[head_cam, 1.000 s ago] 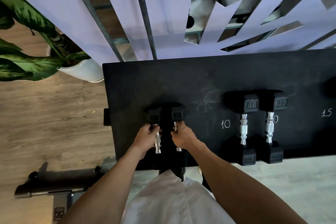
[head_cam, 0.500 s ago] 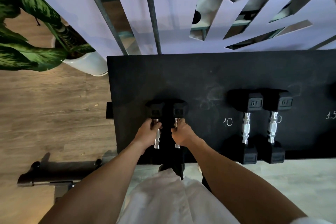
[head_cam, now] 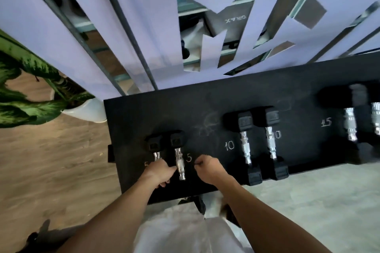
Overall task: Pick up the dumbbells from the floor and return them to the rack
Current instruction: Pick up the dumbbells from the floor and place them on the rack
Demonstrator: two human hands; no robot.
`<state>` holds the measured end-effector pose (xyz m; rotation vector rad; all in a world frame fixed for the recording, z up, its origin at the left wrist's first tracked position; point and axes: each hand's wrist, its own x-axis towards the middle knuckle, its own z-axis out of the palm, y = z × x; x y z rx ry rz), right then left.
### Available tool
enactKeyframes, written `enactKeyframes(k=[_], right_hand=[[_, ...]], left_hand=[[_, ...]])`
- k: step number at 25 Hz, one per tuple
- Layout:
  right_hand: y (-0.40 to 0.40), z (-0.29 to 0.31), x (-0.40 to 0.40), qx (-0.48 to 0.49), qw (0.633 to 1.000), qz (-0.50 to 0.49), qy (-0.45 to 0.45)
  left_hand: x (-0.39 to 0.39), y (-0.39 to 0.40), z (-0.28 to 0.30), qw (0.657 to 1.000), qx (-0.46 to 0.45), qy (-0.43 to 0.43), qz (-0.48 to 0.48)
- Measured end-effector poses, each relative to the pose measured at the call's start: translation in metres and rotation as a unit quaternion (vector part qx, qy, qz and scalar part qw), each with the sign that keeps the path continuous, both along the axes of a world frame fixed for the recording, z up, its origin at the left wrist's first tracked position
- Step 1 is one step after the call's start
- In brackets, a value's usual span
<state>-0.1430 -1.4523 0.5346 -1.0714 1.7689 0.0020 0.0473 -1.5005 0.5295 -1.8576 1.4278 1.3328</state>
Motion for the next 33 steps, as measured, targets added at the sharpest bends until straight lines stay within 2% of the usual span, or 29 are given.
enactKeyframes(k=[2, 5, 9, 13, 18, 26, 33], right_hand=[[0.025, 0.013, -0.038, -0.004, 1.0, -0.019, 0.008], [0.075, 0.027, -0.111, 0.001, 0.997, -0.08, 0.022], [0.145, 0.039, -0.221, -0.014, 0.992, -0.12, 0.041], [0.214, 0.045, -0.334, -0.043, 0.982, -0.173, 0.058], [0.268, 0.065, -0.43, -0.054, 0.973, -0.22, 0.046], [0.281, 0.077, -0.516, -0.068, 0.965, -0.251, 0.028], [0.239, 0.062, -0.598, -0.044, 0.969, -0.24, 0.032]], left_hand=[[-0.038, 0.01, 0.01, 0.997, -0.038, 0.067, 0.006], [-0.107, 0.035, 0.025, 0.991, -0.06, 0.121, 0.01], [-0.216, 0.078, 0.041, 0.988, -0.074, 0.134, -0.014], [-0.34, 0.137, 0.059, 0.986, -0.041, 0.155, -0.051], [-0.437, 0.188, 0.085, 0.981, -0.024, 0.175, -0.085], [-0.519, 0.177, 0.088, 0.983, -0.03, 0.16, -0.079], [-0.602, 0.135, 0.062, 0.984, -0.007, 0.173, -0.031]])
